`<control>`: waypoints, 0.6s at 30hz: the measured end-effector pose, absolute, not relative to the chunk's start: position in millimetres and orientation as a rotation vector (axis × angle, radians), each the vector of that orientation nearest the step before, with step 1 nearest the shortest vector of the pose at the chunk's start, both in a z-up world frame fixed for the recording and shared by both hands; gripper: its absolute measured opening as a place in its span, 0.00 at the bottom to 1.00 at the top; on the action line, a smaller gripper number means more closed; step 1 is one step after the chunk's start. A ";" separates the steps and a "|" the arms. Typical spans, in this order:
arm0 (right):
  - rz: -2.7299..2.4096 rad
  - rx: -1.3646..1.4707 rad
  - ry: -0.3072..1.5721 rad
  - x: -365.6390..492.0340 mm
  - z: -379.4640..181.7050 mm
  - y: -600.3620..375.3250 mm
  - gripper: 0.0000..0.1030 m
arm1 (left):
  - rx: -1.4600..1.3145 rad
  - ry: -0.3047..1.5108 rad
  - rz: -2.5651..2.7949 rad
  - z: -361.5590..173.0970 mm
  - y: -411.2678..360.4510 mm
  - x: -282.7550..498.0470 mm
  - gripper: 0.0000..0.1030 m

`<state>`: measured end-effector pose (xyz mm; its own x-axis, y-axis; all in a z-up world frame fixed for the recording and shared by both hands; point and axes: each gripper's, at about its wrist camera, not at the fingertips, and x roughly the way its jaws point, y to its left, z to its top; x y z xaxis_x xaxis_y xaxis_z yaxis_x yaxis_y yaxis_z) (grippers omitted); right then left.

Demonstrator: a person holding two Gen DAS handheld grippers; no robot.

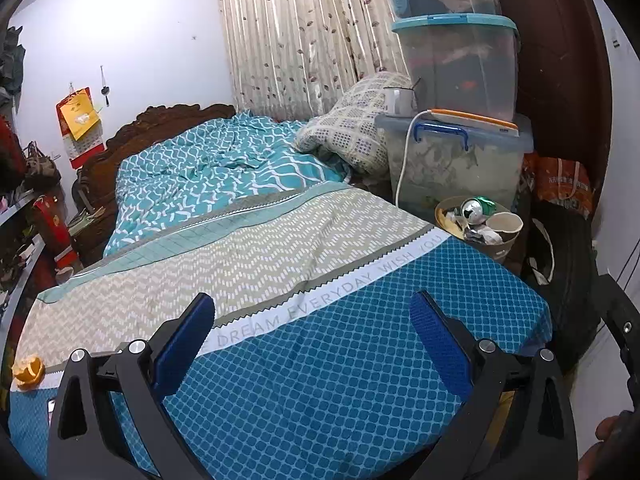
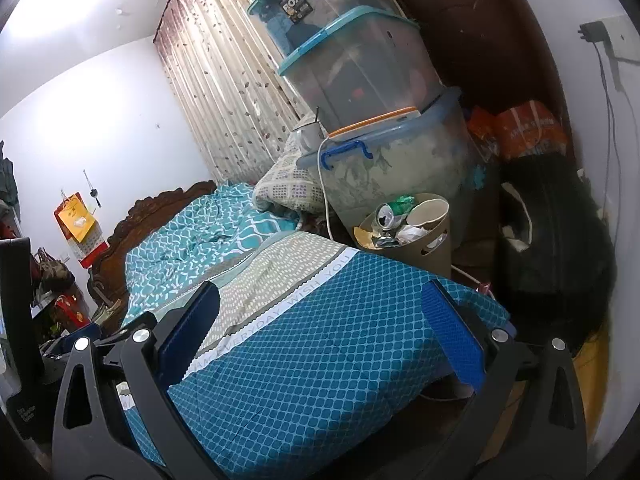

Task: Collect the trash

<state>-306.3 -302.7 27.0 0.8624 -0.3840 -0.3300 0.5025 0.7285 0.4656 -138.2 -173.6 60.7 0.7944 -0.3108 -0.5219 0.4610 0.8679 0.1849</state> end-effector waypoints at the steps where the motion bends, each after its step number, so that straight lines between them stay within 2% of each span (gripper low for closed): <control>1: -0.493 0.574 0.219 -306.1 26.6 -302.7 0.97 | 0.316 0.505 -0.428 60.0 -174.1 -138.8 0.92; 18: -0.489 0.592 0.238 -304.2 20.6 -302.6 0.97 | 0.307 0.581 -0.482 49.9 -176.0 -133.4 0.92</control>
